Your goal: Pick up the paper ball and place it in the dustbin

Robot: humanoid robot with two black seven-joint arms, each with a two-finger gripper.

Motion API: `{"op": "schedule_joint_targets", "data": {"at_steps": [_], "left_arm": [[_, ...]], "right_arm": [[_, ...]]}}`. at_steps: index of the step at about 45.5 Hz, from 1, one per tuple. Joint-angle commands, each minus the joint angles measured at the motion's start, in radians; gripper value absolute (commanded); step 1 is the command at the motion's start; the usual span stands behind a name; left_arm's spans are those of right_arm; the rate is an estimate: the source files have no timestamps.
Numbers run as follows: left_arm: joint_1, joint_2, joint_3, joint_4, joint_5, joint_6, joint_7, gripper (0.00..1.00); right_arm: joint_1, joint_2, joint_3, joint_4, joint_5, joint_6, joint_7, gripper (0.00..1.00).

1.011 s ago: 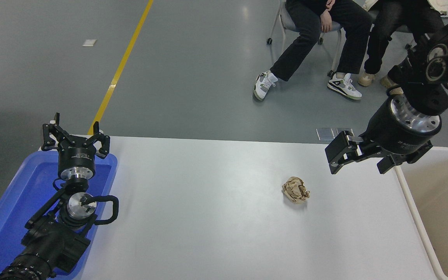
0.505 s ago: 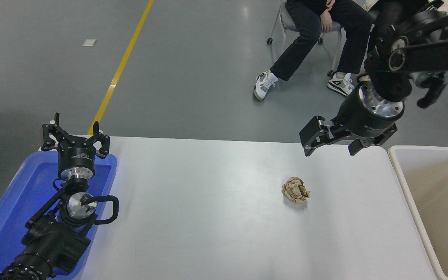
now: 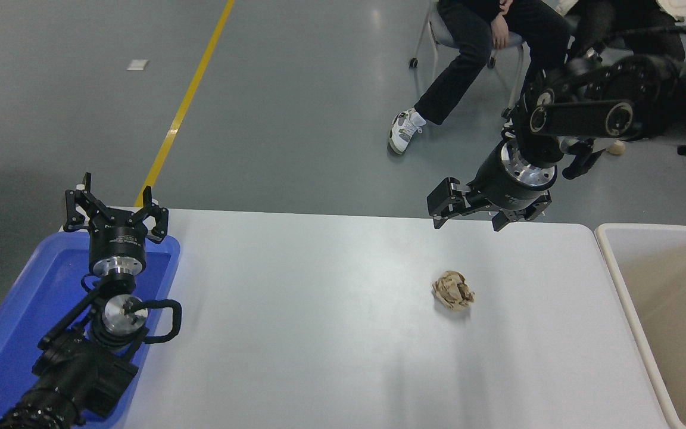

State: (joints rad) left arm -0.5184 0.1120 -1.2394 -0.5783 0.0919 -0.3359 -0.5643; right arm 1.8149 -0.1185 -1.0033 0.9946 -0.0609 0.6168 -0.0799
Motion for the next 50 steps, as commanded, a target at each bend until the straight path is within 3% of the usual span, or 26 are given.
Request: {"op": "schedule_joint_targets", "data": {"at_steps": [1,26,50], "left_arm": [[0.000,0.000,0.000,0.000,0.000,0.000,0.000,0.99],[0.001,0.000,0.000,0.000,0.000,0.000,0.000,0.99],[0.001,0.000,0.000,0.000,0.000,0.000,0.000,0.99]], "right_arm": [[-0.206,0.080,0.018,-0.178,-0.066,-0.051,0.000,1.00],[-0.522,0.119,0.092,-0.449,-0.299,-0.258,0.000,1.00],[-0.605,0.119,0.166,-0.484,-0.301,-0.267,0.000,1.00]]}}
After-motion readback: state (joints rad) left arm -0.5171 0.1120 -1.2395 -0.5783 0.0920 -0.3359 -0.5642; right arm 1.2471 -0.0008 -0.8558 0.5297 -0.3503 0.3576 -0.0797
